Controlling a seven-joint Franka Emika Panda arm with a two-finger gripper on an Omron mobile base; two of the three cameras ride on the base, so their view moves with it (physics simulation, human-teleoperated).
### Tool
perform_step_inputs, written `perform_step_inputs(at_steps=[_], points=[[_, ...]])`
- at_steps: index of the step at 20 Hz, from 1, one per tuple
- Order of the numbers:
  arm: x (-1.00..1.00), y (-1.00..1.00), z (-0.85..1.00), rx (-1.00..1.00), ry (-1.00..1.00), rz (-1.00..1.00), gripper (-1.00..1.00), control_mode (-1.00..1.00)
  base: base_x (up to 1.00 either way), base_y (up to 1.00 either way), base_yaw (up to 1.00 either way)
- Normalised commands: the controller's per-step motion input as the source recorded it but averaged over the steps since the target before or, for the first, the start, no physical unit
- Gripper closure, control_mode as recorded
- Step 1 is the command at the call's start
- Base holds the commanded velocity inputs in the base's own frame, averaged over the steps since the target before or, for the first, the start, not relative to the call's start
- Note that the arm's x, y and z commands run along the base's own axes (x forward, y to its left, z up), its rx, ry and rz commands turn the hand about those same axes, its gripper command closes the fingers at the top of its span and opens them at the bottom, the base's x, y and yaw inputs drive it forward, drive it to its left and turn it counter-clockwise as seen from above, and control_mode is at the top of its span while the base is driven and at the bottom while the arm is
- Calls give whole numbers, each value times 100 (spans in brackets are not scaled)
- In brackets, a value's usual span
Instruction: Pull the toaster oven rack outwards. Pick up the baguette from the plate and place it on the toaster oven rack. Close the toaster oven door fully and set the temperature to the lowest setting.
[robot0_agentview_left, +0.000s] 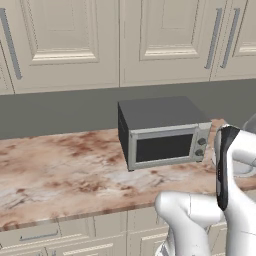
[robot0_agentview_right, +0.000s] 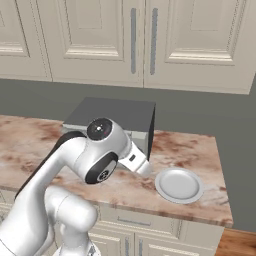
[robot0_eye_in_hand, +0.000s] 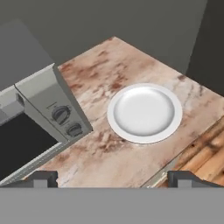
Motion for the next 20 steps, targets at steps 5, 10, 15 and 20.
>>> perform_step_inputs(at_steps=[5, 10, 15, 20], points=[[-2, 17, -2, 2, -1, 27, -100, -100, 0, 0, 0], [19, 33, -11, 0, -1, 9, -100, -100, 0, 0, 0], [32, 21, -32, 0, 0, 5, -100, -100, 0, 0, 0], [44, 2, -34, 0, 6, 0, -100, -100, 0, 0, 0]])
